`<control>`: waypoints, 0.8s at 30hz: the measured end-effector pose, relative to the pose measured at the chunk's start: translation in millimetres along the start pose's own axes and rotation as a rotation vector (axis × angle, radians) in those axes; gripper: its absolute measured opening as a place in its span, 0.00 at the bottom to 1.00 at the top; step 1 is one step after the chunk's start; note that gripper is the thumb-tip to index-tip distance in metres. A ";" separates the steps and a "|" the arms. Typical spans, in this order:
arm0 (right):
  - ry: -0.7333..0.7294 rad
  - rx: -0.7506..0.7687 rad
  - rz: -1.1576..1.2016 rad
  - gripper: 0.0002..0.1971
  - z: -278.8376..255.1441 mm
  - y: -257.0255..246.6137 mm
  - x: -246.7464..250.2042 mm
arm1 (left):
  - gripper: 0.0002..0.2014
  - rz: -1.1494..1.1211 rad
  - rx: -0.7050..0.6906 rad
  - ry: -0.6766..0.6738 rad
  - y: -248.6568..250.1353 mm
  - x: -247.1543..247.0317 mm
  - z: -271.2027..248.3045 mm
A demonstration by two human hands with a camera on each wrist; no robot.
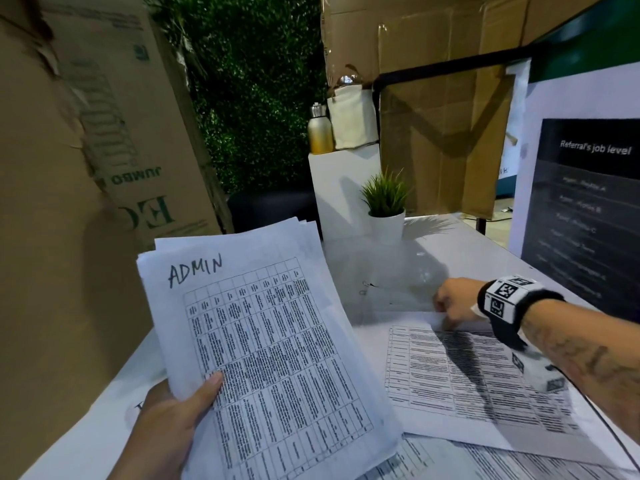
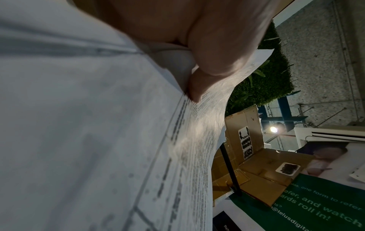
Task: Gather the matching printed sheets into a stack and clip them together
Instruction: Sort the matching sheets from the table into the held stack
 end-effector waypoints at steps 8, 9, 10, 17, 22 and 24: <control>0.212 -0.007 -0.073 0.07 -16.2 -0.4 23.2 | 0.08 -0.103 0.042 0.029 -12.8 -3.1 3.2; 0.237 0.012 -0.029 0.06 -20.3 -0.3 28.8 | 0.08 -0.134 0.052 0.027 -14.3 -4.6 3.4; 0.262 0.024 0.024 0.06 -26.2 0.9 36.4 | 0.08 -0.174 0.065 0.020 -15.2 -7.0 3.8; 0.620 0.109 0.679 0.05 -103.1 29.1 120.1 | 0.08 -0.477 0.162 -0.075 -10.5 -30.6 -0.3; 0.658 0.152 1.382 0.17 -127.0 30.4 121.6 | 0.19 -0.644 0.179 -0.165 9.8 -63.6 -4.5; 0.609 0.196 1.526 0.16 -131.5 8.5 111.6 | 0.18 -0.680 0.181 -0.205 22.5 -80.7 -7.9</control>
Point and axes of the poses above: each hand's wrist, its own z-axis towards the middle knuckle, its own x-axis out of the back of the hand, y = z × x, the point moved 7 cm from there along z, towards the middle knuckle, and after that the axes turned 1 degree about -x, right-handed, at the moved point
